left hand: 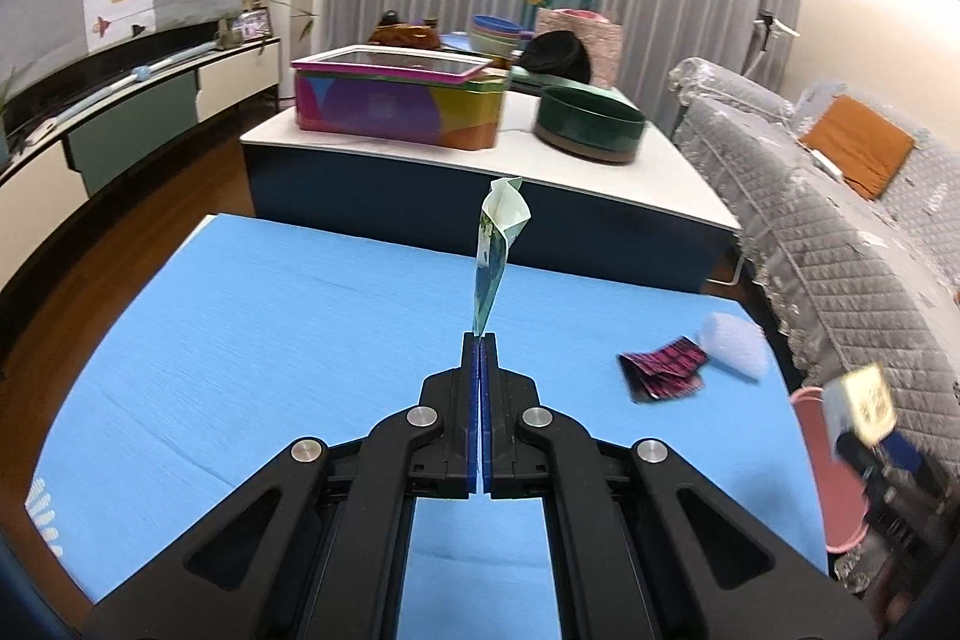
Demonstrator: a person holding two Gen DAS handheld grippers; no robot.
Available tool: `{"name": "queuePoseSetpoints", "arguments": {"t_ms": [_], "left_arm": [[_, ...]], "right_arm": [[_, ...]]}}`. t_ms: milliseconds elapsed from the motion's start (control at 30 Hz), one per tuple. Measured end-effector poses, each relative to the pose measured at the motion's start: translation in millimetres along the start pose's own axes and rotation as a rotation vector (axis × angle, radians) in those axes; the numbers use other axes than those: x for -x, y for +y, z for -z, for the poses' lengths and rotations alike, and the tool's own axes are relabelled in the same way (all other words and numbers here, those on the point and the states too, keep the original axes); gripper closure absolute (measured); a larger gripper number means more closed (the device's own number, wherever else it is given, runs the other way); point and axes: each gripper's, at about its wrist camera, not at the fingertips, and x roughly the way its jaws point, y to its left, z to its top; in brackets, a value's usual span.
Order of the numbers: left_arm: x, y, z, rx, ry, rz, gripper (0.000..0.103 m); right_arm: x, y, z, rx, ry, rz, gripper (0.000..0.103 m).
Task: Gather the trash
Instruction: 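Move the left tool with the green packet over the pink bin beside the right tool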
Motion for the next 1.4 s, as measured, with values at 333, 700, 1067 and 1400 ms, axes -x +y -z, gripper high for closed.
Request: {"name": "queuePoseSetpoints", "arguments": {"t_ms": [333, 700, 1067, 1400], "left_arm": [[16, -21, 11, -0.039, -0.026, 0.092, 0.103], [25, -40, 26, -0.093, -0.045, 0.146, 0.103], [23, -71, 38, -0.162, -0.038, 0.172, 0.103], [24, -120, 42, -0.218, -0.039, 0.242, 0.103]], "right_arm": [[47, -19, -35, -0.003, -0.059, 0.011, 0.031], [75, -60, -68, 0.037, -0.154, 0.066, 0.031], [63, -103, -40, -0.04, -0.141, 0.109, 0.031], [72, -153, -31, -0.11, -0.149, 0.164, 0.031]]}}
